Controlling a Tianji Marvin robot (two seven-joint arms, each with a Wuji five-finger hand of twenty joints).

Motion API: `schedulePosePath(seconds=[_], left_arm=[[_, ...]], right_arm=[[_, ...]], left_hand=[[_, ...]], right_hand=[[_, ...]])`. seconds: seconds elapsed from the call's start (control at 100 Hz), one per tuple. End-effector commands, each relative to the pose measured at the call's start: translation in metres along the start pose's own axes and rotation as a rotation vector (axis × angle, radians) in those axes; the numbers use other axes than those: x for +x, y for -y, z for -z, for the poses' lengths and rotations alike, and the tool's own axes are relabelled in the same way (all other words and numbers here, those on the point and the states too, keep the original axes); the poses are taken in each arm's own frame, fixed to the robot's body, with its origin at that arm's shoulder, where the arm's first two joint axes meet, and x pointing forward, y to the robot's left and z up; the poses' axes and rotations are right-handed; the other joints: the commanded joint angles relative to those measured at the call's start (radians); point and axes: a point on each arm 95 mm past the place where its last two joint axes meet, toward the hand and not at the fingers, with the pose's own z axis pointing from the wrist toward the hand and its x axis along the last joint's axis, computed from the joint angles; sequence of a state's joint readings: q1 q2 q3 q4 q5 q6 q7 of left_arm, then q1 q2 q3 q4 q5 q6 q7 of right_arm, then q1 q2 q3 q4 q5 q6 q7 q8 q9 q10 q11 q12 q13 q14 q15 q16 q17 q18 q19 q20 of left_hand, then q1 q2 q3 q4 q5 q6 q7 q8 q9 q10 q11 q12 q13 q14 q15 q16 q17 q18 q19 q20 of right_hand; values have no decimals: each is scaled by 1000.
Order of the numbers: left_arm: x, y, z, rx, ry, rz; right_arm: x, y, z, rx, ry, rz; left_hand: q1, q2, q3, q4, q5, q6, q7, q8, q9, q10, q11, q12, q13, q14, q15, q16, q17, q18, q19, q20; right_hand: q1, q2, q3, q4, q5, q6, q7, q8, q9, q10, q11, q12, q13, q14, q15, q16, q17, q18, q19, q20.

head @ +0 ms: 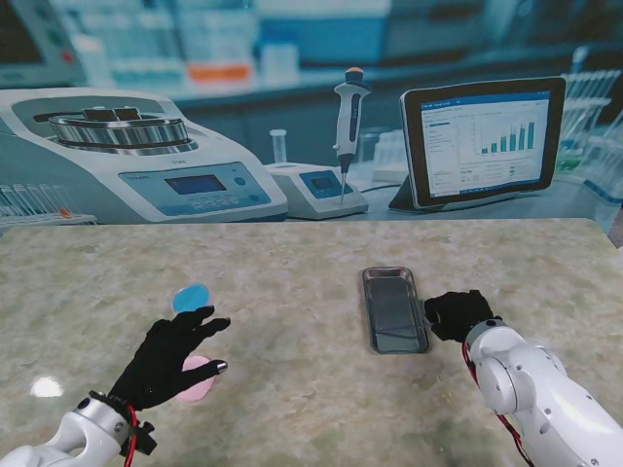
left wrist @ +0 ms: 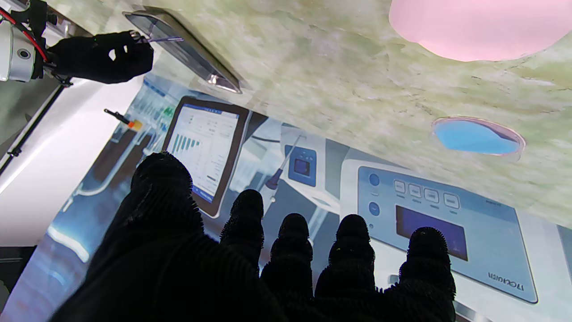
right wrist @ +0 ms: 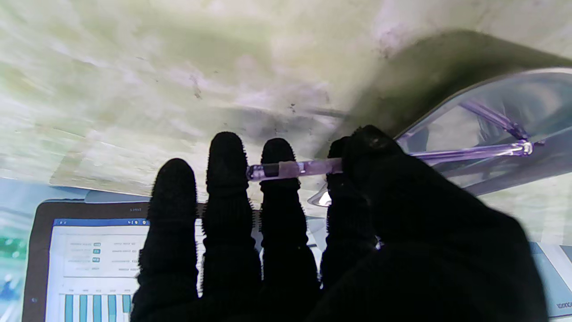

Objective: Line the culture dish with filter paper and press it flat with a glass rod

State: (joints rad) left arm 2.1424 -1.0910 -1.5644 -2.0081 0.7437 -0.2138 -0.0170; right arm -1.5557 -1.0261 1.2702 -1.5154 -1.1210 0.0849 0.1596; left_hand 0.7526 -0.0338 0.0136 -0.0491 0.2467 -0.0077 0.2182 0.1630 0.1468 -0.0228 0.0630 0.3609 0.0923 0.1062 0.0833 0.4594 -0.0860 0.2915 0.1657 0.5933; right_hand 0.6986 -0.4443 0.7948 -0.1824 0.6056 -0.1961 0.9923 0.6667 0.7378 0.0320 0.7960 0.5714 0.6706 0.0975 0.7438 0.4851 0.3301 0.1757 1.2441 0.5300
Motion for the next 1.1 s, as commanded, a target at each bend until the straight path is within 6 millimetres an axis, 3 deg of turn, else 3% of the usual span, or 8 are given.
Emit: schedulePosePath(seconds=[0.0,0.41,1.09], left_arm=[[1,-2,1,-7,3,4],[1,-2,0,-3,4,11],[1,-2,-1,-4,6,12]], right_arm=[[3,1,2,-2,-4,-11],[2,-1,5,-32,0,-64],[-2,-10,19,-95,6,-159]], left_hand=[[22,28,-18,40,14,11,11,13,-10,8,10,-5,-43,-3,-20,-12,-17,6,-48,-25],[17,34,-19,41,17,9,14,14,-9,8,13,-5,-44,-6,-20,-12,-17,5,-48,-26],[14,36,-19,42,20,11,11,13,-7,8,17,-5,-44,-6,-20,-12,-17,5,-47,-26]], right_hand=[[81,87,13,3,76,-39,43,26,24,-10,-6,8,30,14,20,12,12,-1,41,21],[130,156,-43,4,41,10,57,119,8,7,43,56,61,19,103,50,47,-8,74,25],[157,177,-63,1,49,38,60,170,13,17,69,66,76,31,122,58,62,-5,84,28]])
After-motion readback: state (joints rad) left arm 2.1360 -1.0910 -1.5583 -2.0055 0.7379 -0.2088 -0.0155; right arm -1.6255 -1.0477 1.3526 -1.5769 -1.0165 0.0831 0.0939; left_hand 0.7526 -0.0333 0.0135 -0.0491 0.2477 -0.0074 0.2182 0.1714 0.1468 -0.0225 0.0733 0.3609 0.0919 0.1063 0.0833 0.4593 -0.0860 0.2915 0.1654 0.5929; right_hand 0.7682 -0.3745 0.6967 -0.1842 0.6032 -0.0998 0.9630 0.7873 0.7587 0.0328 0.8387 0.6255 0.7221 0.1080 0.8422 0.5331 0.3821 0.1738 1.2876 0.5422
